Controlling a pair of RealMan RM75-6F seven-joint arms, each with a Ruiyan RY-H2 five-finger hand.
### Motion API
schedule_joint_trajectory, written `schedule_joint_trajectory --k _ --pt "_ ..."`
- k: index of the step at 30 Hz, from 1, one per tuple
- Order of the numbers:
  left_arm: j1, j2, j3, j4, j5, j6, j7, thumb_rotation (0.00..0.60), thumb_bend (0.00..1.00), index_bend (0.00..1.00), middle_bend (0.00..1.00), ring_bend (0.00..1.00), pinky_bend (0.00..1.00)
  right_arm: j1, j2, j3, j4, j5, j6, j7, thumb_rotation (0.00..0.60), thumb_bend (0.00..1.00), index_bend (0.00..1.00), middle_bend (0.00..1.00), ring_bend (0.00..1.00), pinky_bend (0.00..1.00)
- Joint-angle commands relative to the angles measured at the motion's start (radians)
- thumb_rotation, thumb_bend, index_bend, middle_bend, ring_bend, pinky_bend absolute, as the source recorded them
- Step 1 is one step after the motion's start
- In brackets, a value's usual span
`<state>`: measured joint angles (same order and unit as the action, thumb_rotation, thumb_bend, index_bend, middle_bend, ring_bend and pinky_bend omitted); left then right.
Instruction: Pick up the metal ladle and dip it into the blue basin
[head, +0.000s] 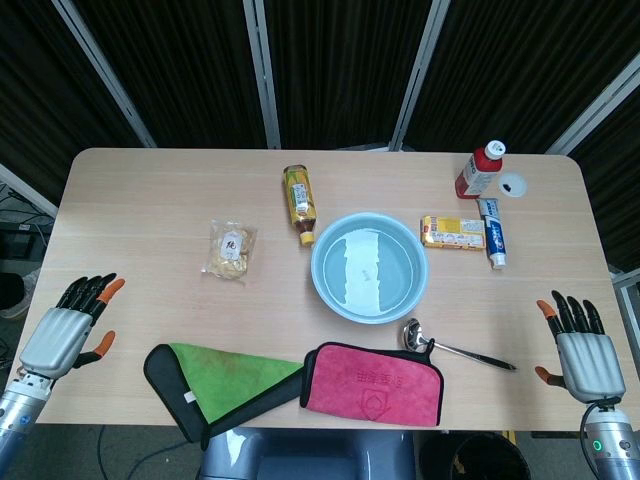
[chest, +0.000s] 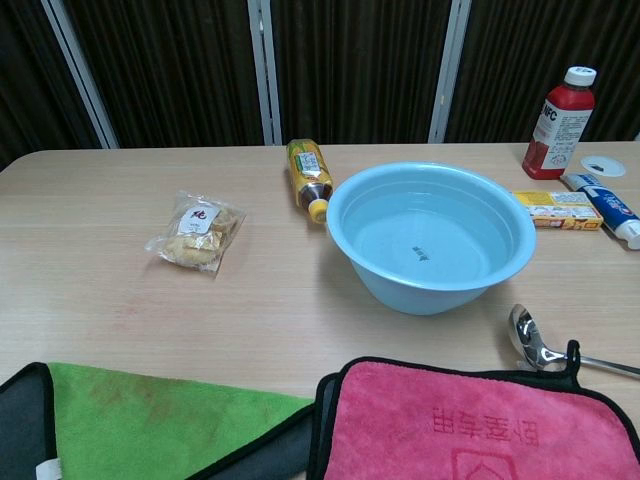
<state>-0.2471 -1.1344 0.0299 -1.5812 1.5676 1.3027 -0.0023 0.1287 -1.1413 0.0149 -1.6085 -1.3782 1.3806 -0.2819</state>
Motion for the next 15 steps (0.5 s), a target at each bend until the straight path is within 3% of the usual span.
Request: schedule_joint_trajectory --k 1,10,15 --pt "-0.001 -0.001 0.000 0.000 0.000 -0.001 0.002 0.600 0.45 0.00 0.00 0.00 0.00 -0.001 0.001 0.001 -0.001 -0.002 0.001 0.002 0.600 0.05 0.04 0.00 0.00 0.00" --pt "-0.005 0.004 0.001 -0.006 0.003 -0.006 -0.019 0.600 0.45 0.00 0.00 0.00 0.00 -0.009 -0.023 0.002 -0.001 0.017 -0.011 -0.014 0.600 0.05 0.04 0.00 0.00 0.00" --pt "-0.016 0.006 0.003 -0.002 0.009 -0.021 -0.043 0.600 0.45 0.00 0.00 0.00 0.00 -0.004 -0.053 -0.020 -0.013 0.024 -0.042 -0.094 0.600 0.05 0.12 0.00 0.00 0.00"
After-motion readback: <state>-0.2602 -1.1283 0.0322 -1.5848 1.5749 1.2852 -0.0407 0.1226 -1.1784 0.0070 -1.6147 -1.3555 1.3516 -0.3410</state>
